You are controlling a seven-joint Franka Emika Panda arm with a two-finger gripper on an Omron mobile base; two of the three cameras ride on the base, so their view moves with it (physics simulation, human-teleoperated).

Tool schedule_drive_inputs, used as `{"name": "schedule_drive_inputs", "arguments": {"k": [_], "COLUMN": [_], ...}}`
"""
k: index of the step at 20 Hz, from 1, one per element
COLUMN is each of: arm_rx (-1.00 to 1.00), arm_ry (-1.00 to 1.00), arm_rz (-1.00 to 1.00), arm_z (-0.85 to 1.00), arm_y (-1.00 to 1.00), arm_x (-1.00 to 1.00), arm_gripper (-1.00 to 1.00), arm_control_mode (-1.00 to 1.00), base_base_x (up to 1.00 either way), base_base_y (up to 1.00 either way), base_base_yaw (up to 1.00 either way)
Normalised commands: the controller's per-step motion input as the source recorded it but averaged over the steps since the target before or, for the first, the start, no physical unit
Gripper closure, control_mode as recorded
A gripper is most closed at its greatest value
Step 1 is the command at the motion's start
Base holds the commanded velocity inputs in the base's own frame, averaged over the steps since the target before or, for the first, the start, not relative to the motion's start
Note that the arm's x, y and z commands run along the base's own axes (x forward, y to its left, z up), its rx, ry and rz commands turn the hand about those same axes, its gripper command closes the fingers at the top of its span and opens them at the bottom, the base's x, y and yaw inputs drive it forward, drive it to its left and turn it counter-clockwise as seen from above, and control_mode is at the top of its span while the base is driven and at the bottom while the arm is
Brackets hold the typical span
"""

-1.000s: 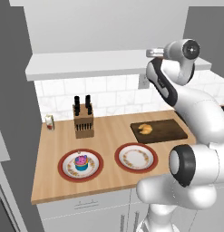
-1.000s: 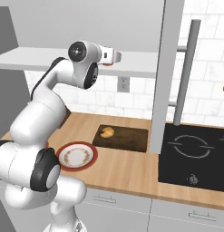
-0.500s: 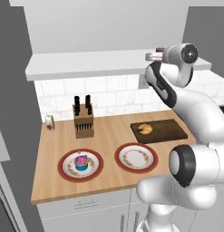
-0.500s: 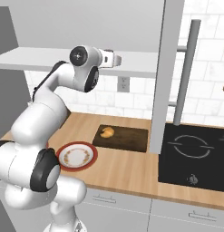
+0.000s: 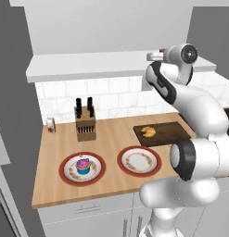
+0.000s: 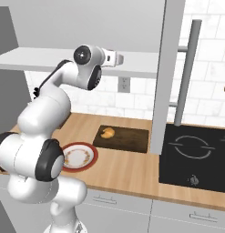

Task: From the different types of pastries on the counter, select a croissant and place it on the cutting board. Then retrieve a jar of jam from the cabinet and place it alongside the croissant on the cutting board.

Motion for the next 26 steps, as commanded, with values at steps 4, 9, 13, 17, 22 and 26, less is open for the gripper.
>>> {"name": "schedule_drive_inputs", "arguments": {"k": [4, 9, 13, 17, 22, 26], "arm_rx": [0.0, 0.0, 0.0, 0.0, 0.0, 0.0], "arm_ry": [0.0, 0.0, 0.0, 0.0, -0.01, -0.08], "arm_rz": [0.0, 0.0, 0.0, 0.0, -0.01, -0.02], "arm_z": [0.0, -0.05, -0.11, -0.02, 0.15, 0.15], "arm_y": [-0.13, -0.07, 0.0, 0.0, -0.01, -0.06], "arm_x": [0.19, 0.08, 0.03, 0.0, -0.18, -0.54], "arm_gripper": [-1.0, -1.0, 1.0, 1.0, 1.0, 1.0], "arm_control_mode": [-1.0, -1.0, -1.0, -1.0, -1.0, -1.0], "base_base_x": [0.0, 0.0, 0.0, 0.0, 0.0, 0.0], "base_base_y": [0.0, 0.0, 0.0, 0.0, 0.0, 0.0], "base_base_yaw": [0.0, 0.0, 0.0, 0.0, 0.0, 0.0]}}
